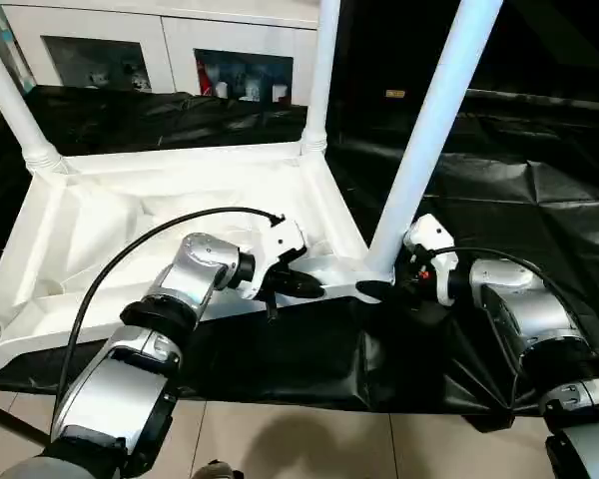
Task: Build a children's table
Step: Rotate leg to tighten
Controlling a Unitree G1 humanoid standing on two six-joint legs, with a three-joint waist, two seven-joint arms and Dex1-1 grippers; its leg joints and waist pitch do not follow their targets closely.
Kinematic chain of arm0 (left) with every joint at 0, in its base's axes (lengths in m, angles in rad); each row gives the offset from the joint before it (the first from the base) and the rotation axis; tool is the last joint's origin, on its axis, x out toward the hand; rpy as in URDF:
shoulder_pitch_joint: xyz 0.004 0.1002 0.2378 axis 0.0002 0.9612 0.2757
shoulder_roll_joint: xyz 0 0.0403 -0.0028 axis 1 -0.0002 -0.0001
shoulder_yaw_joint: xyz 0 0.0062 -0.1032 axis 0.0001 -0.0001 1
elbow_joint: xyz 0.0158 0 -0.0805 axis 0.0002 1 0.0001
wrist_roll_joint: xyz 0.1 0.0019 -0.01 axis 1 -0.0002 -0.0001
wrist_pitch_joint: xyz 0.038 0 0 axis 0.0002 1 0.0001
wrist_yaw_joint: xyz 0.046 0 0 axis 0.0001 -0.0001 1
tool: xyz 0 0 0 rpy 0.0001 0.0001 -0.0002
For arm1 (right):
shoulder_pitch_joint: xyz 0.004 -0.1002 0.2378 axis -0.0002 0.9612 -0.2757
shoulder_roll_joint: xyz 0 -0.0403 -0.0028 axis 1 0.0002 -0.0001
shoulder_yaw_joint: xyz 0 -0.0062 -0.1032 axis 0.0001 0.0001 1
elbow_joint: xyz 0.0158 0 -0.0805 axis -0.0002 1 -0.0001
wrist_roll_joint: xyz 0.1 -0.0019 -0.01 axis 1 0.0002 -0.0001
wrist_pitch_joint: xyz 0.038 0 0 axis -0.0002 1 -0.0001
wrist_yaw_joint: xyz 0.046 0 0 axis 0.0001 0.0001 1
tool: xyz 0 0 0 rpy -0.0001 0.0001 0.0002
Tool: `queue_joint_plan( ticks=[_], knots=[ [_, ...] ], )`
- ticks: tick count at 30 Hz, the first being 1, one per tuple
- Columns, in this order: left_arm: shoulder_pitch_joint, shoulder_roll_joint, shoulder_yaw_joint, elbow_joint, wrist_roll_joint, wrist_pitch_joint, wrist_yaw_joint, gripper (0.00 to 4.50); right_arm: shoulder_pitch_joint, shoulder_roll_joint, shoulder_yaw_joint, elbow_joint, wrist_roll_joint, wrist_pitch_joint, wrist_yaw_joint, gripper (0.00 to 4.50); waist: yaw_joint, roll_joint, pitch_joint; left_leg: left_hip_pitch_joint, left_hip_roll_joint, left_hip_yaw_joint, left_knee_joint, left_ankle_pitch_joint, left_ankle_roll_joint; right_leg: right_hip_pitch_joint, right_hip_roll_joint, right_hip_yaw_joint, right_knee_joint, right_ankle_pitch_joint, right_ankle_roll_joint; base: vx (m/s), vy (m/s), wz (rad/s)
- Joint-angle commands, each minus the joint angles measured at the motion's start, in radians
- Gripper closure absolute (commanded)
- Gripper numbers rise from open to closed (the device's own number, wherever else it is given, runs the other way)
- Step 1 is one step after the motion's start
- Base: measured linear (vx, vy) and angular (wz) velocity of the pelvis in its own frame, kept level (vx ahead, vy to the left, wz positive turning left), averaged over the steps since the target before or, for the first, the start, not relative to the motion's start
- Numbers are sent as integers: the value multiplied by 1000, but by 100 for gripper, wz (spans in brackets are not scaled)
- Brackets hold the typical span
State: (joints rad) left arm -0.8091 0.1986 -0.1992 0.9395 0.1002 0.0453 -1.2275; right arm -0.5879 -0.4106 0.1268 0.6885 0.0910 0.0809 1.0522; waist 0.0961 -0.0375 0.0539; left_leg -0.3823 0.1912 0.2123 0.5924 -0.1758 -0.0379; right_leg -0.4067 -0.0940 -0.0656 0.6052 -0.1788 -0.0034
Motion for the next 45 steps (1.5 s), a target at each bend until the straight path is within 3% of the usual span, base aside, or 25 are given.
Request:
queue_joint_plan(
  ticks=[1,7,14,17,24,28,29,36,38,41,44,45],
  knots=[
    [20,-39,17,-26,-75,-14,-54,450,-2,5,-5,-1,17,1,7,125,-1,-17,-67,21,50,-20,-62,-154,81,46,-62,42,-62,-157,-259,0,0,0],
    [21,-39,17,-26,-74,-11,-53,450,0,11,-10,0,20,6,4,174,-1,-17,-66,21,50,-21,-63,-166,73,46,-63,42,-65,-191,-248,0,0,0],
    [23,-38,13,-21,-57,-6,-22,450,18,30,-17,-5,21,27,-23,183,-3,-16,-67,21,49,-21,-62,-160,76,47,-62,42,-63,-174,-253,0,0,0],
    [-1,-61,14,32,-6,2,150,450,22,73,-52,39,9,42,-173,183,-11,-16,-65,23,49,-24,-66,-183,60,41,-64,44,-68,-205,-247,0,0,0],
    [-39,-170,51,96,12,54,455,450,22,231,-155,90,2,78,-604,183,-23,-11,-62,28,45,-29,-74,-248,7,36,-65,45,-84,-317,-203,0,0,0],
    [-68,-237,60,124,22,67,605,450,-2,337,-221,115,27,94,-822,183,-29,-9,-62,31,43,-30,-75,-277,-2,34,-64,46,-92,-349,-183,0,0,0],
    [-74,-248,62,130,23,61,635,450,-11,354,-226,123,26,94,-851,183,-30,-4,-61,33,44,-31,-77,-285,-4,32,-63,46,-92,-343,-183,0,0,0],
    [-86,-267,44,150,43,12,658,450,-45,394,-185,140,-28,35,-879,183,-33,-5,-63,30,42,-30,-81,-274,8,38,-61,45,-92,-285,-179,0,0,0],
    [-83,-255,45,151,41,2,645,450,-40,384,-192,125,-20,16,-856,114,-34,-4,-62,31,42,-30,-81,-277,12,38,-63,45,-93,-286,-182,0,0,0],
    [-82,-230,48,150,29,-15,606,450,-39,343,-191,93,-18,-6,-803,92,-39,-6,-62,22,41,-33,-82,-288,21,44,-64,44,-93,-304,-175,0,0,0],
    [-84,-203,52,148,18,-34,562,450,-35,280,-182,35,-18,-19,-730,66,-41,-10,-63,22,41,-31,-78,-267,34,45,-64,44,-92,-296,-175,0,0,0],
    [-85,-179,56,145,14,-49,530,450,-22,225,-162,-33,-18,16,-647,59,-41,-10,-63,22,40,-29,-76,-252,44,45,-62,45,-91,-275,-180,0,0,0]
  ],
)
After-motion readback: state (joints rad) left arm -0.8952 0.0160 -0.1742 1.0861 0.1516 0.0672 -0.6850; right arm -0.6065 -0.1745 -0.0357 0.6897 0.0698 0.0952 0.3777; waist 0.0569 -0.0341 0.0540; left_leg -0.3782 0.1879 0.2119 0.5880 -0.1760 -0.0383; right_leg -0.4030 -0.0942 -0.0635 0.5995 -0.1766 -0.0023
